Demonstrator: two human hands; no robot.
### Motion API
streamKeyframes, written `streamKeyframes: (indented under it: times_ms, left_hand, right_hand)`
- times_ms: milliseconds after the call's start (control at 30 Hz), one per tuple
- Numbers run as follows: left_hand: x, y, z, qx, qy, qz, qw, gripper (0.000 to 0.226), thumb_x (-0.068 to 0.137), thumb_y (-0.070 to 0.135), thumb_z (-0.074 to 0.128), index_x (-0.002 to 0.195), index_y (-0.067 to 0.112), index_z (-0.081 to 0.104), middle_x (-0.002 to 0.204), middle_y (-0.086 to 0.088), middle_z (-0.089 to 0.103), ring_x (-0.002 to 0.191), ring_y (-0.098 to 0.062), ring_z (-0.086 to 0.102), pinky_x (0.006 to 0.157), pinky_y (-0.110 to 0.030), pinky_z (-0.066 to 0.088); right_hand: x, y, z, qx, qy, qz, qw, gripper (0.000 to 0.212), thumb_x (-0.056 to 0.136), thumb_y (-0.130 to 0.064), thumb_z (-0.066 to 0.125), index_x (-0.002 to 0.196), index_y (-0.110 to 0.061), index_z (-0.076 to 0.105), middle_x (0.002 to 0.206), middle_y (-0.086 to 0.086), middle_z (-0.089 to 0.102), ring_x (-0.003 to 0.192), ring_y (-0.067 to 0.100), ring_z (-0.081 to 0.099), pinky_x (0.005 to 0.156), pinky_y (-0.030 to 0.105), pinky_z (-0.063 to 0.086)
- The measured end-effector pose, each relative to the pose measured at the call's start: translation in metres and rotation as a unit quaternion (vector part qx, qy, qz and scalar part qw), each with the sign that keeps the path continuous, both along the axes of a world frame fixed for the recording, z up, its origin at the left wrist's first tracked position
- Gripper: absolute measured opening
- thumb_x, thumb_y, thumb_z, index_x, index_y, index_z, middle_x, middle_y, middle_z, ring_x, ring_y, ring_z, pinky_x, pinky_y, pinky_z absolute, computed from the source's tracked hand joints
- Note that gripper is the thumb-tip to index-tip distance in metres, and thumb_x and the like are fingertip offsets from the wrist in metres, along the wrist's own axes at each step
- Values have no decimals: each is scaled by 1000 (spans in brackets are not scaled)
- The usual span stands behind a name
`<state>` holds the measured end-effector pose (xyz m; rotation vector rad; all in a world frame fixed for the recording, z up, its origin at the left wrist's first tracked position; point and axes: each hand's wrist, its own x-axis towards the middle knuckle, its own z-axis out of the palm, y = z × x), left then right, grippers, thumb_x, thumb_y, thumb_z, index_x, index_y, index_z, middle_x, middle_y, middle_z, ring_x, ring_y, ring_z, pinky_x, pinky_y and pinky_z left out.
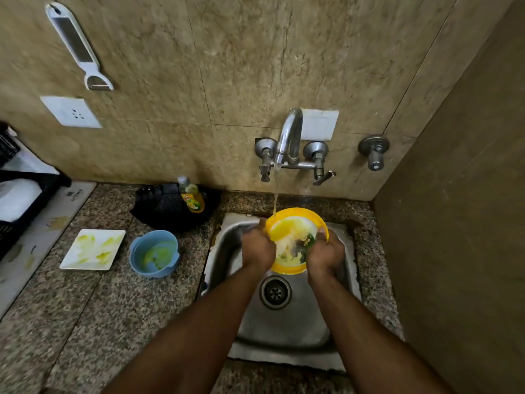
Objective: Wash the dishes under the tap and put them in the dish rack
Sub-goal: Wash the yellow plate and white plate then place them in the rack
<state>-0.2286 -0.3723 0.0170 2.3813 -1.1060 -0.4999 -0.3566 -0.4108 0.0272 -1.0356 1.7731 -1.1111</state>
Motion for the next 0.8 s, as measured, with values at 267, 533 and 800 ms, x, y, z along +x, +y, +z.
streamKeyframes:
  times_ms: [267, 533, 800]
  left_hand:
    - [3, -1, -13, -127, 405, 210, 881, 29, 80, 35, 74, 93, 10, 80, 100, -15, 78, 98, -34, 73, 91, -51, 60]
    - [-11, 15, 15, -182, 658, 81, 727, 86, 76, -29, 42, 147, 18, 50, 137, -15, 64, 120, -38, 62, 80, -49, 62]
    - [11, -1, -2, -216, 432, 141, 864, 24, 90, 50, 69, 99, 29, 75, 103, -5, 79, 101, -32, 74, 91, -60, 59]
  right_hand:
    - [-6, -1, 2, -23, -30, -26, 999, 36, 107, -30, 53, 125, -4, 70, 118, 19, 71, 109, 40, 65, 90, 40, 52]
    - [-13, -9, 2, -12, -115, -91, 989, 34, 106, -27, 54, 126, -3, 68, 118, 17, 70, 110, 40, 65, 91, 39, 51]
    - [5, 11, 5, -14, -161, -53, 985, 33, 108, -28, 50, 129, -10, 68, 110, 8, 68, 103, 28, 63, 88, 31, 48]
